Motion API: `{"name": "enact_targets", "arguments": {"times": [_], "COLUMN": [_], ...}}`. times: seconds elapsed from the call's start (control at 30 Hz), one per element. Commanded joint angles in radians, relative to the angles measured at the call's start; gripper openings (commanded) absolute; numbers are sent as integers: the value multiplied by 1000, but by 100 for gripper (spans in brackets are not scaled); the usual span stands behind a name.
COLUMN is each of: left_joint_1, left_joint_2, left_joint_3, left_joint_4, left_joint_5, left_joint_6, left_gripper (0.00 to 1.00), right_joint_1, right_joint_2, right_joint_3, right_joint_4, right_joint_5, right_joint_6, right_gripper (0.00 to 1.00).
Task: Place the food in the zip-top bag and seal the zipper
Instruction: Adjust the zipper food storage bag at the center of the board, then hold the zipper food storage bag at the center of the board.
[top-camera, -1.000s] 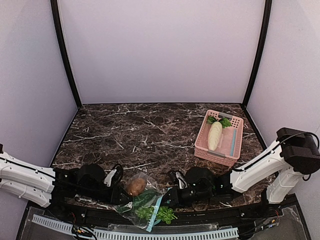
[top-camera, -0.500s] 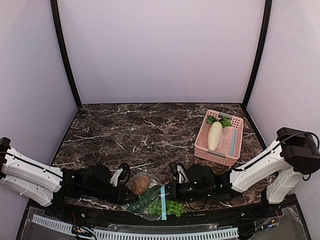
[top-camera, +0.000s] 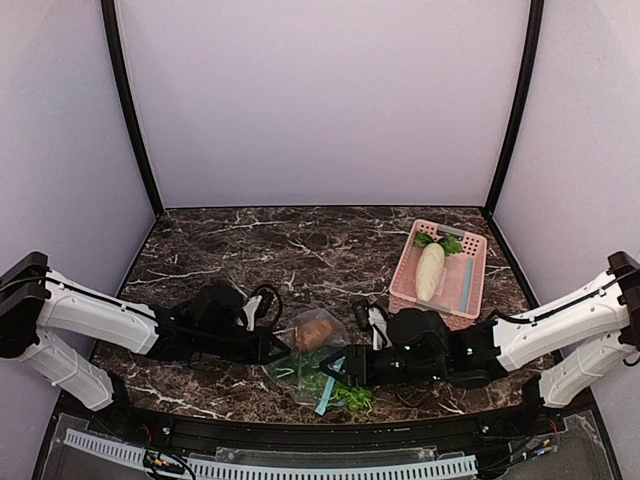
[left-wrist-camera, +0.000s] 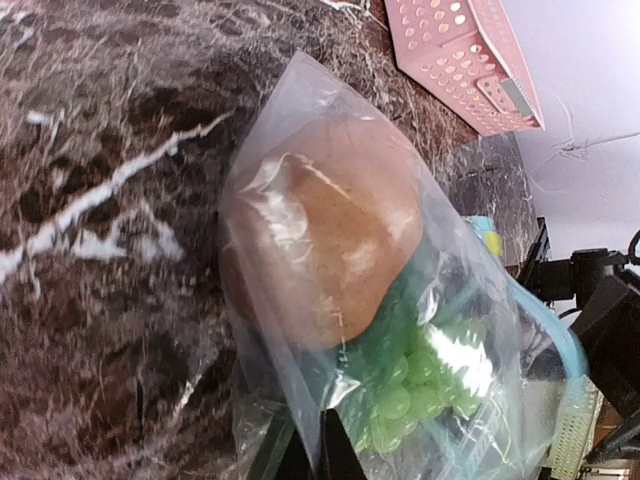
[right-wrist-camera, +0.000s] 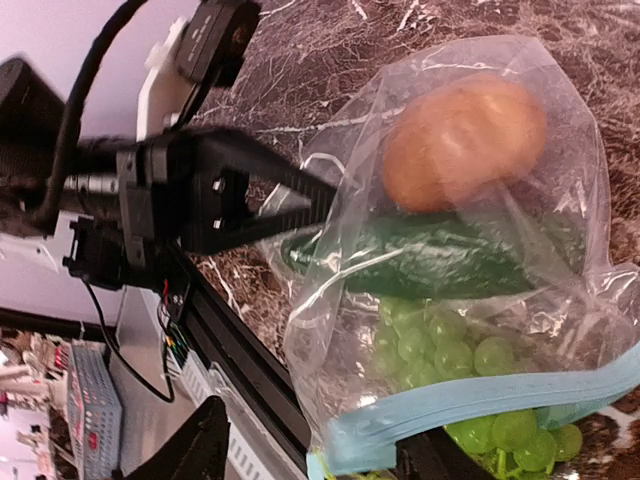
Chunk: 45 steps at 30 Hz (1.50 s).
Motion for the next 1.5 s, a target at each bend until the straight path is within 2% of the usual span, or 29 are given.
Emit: {"name": "enact_targets", "arguments": {"times": [0.0,0.13,0.23,0.33,0.4,0.47,0.5,0.53,0.57,0.7,0.8,0.9,1.03,1.13,1.3,1.47], "left_joint_1": [72,111,126,136,137,138,138,137,137,127,79,-31,-157,-228,-264,-268], "left_joint_2": [93,197,244,254,238,205,190,155,135,2,-99,-153,-151,-120,-51,-18], "left_joint_3": [119,266,350,394,424,430,430,429,427,364,250,151,13,-21,-82,-86], "left_joint_4": [-11,-108,-183,-238,-293,-334,-351,-383,-401,-453,-417,-353,-125,-39,139,176], "left_joint_5": [140,200,193,142,101,49,6,-16,-58,-93,-87,-98,-115,-139,-118,-103], "left_joint_6": [232,385,449,500,512,510,503,498,481,343,210,12,-189,-292,-402,-411], "left_gripper": [1,1,1,10,22,40,54,61,72,87,90,90,89,87,80,72], "right_joint_1": [5,15,21,23,22,23,25,30,34,52,60,72,79,81,85,87], "right_joint_2": [-85,-162,-210,-232,-235,-231,-227,-221,-212,-161,-113,-58,-7,26,77,111], "right_joint_3": [-74,-125,-134,-131,-131,-135,-138,-140,-140,-134,-123,-102,-106,-100,-61,-35], "right_joint_4": [-101,-141,-201,-280,-317,-328,-327,-326,-325,-307,-275,-264,-189,-174,-210,-256], "right_joint_5": [1,-11,-3,29,36,33,28,26,24,28,38,71,97,120,165,197], "right_joint_6": [-46,-67,-101,-102,-98,-93,-93,-93,-94,-90,-84,-68,-33,-12,4,60], "right_gripper": [61,74,81,84,84,84,84,83,83,83,83,82,79,74,69,59]}}
